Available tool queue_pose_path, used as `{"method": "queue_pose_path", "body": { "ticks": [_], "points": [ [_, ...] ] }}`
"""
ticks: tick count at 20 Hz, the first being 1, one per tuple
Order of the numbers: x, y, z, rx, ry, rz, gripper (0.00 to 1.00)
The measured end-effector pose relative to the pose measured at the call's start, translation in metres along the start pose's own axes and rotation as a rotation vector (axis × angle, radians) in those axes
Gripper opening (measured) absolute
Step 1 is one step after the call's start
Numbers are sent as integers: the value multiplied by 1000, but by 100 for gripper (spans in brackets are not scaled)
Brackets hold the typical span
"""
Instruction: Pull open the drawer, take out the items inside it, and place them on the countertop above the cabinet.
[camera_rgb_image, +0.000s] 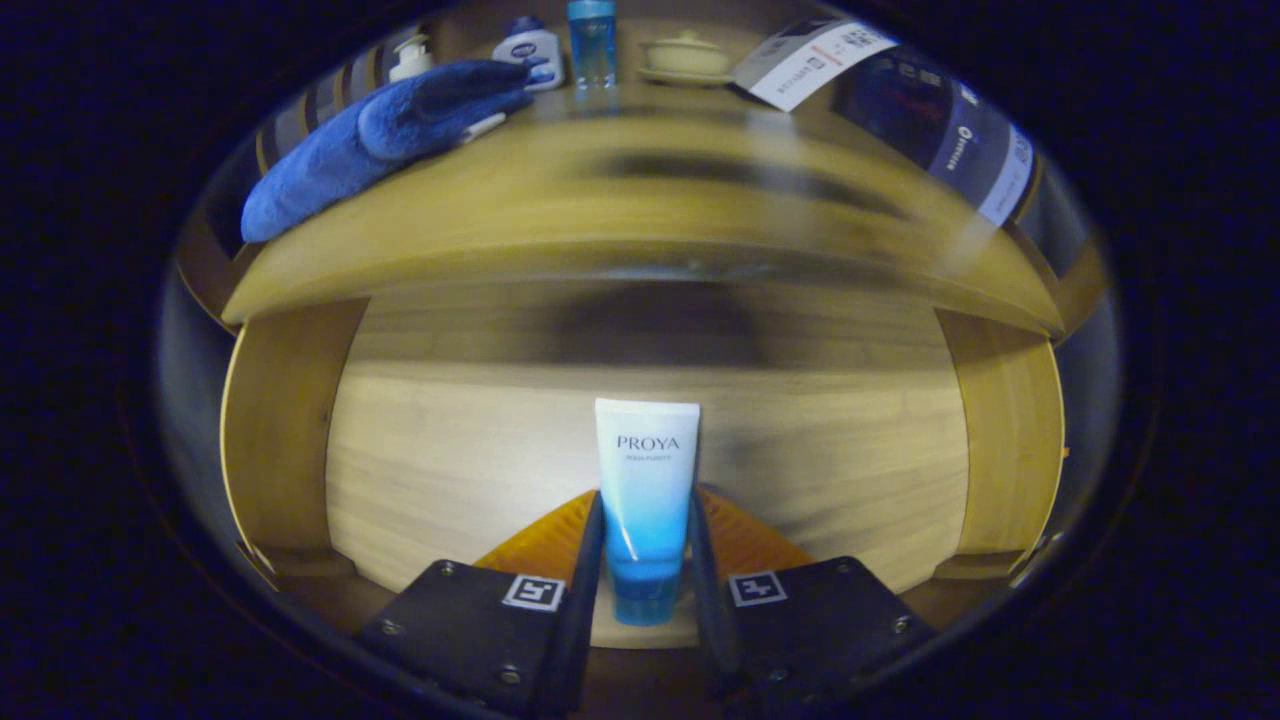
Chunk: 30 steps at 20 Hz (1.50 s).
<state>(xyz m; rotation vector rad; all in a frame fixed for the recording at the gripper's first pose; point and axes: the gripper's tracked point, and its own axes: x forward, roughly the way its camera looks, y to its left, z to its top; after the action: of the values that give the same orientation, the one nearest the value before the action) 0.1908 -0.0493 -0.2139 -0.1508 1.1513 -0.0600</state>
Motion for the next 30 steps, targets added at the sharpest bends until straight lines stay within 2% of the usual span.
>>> {"method": "queue_pose_path", "body": {
  "ticks": [3,6,10,14,18,22,27,30],
  "points": [
    [-22,12,2,-4,-51,50,45],
    [-53,19,8,-36,-165,97,45],
    [-92,10,12,-43,-357,98,45],
    [-130,-12,14,13,-556,76,45],
    [-157,-28,19,-25,-697,67,45],
    [-176,-35,38,53,-784,102,45],
    [-179,-36,80,46,-859,73,45],
    [-172,-22,109,63,-885,86,45]
  ]
}}
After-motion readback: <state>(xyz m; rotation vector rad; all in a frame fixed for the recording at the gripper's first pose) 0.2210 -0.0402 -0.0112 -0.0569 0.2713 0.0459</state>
